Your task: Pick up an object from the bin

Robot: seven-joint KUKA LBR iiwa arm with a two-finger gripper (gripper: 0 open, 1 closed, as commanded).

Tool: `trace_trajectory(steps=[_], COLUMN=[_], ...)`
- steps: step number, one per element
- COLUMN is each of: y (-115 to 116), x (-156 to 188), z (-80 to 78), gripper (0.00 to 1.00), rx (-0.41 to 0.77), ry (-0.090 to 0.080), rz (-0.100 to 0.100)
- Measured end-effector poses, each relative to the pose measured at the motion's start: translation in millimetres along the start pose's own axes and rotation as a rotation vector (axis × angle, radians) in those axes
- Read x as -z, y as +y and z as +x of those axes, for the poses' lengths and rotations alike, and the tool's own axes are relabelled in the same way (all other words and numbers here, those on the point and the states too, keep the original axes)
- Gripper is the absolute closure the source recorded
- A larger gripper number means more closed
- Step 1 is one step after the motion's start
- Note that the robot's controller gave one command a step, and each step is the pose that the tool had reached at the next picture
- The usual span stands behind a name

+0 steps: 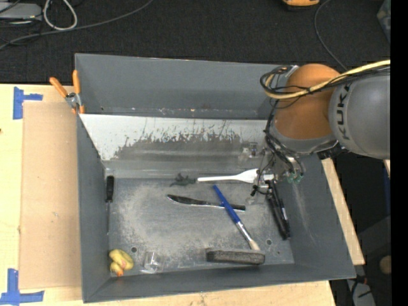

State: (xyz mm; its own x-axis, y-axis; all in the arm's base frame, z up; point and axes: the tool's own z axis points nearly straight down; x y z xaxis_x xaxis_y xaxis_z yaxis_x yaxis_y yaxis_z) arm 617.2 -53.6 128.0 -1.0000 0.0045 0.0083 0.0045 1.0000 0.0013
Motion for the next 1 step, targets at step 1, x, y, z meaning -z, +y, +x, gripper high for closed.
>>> trace_trajectory(steps=[1], y=[0.2], x=[4.3], z=[-1.9], gripper=[0.00], rx=[0.001], ry=[-0.007], rz=[0.001])
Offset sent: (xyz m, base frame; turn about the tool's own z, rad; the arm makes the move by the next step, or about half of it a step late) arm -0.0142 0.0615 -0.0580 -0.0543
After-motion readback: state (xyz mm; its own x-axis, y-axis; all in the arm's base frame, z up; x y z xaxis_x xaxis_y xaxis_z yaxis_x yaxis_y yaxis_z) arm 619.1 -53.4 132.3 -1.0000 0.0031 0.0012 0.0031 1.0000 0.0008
